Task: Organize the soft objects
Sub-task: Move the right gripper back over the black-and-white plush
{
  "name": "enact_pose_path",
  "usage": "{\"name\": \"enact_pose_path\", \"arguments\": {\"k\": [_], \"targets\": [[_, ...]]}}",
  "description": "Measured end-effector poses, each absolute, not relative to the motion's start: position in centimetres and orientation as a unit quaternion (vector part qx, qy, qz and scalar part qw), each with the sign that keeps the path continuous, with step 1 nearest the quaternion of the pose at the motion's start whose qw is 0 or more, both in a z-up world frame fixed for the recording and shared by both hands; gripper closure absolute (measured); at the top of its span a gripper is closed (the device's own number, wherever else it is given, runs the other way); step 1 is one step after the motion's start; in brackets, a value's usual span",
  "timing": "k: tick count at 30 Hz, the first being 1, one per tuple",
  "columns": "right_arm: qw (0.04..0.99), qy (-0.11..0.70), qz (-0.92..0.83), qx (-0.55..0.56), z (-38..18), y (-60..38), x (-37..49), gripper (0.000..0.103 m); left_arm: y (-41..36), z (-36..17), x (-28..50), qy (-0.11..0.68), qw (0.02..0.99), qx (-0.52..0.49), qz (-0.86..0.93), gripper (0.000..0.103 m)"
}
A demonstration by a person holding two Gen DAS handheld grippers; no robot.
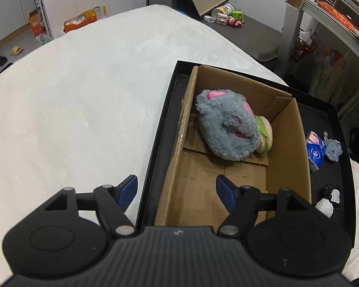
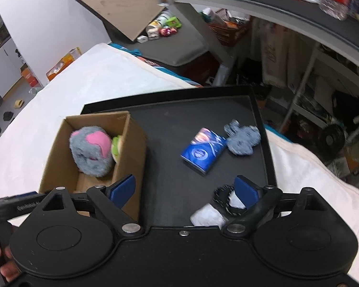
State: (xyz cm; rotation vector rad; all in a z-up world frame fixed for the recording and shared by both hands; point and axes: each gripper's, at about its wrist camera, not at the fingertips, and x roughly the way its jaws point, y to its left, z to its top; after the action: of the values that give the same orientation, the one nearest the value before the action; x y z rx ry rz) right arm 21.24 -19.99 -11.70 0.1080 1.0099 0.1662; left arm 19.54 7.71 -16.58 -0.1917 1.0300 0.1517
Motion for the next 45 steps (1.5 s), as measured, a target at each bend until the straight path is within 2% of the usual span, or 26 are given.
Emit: {"name": "enact_pose_path", "arguments": {"k": [23, 31, 34, 45], "targets": [[0.858, 0.498, 0.067, 0.111, -15.0, -26.2, 20.4, 0.012, 4.4, -16.8, 19.8, 0.507, 0.859, -0.027, 0.058, 0.032], [0.847, 0.511, 0.074, 0.128, -17.4, -27.0, 20.9, 0.012, 3.2, -17.3, 20.0, 0.512, 0.857, -0.007, 0.056, 0.018], [0.842, 0.516, 0.079, 0.135, -18.4, -27.1, 21.1, 0.008, 2.8, -17.4, 20.2, 0.516, 0.854, 0.001, 0.057, 0.014], [0.83, 0.528, 0.092, 0.154, -21.7, -27.3, 21.8, 0.001, 1.7, -18.0, 20.9, 0.53, 0.844, 0.035, 0.076, 0.013]]}}
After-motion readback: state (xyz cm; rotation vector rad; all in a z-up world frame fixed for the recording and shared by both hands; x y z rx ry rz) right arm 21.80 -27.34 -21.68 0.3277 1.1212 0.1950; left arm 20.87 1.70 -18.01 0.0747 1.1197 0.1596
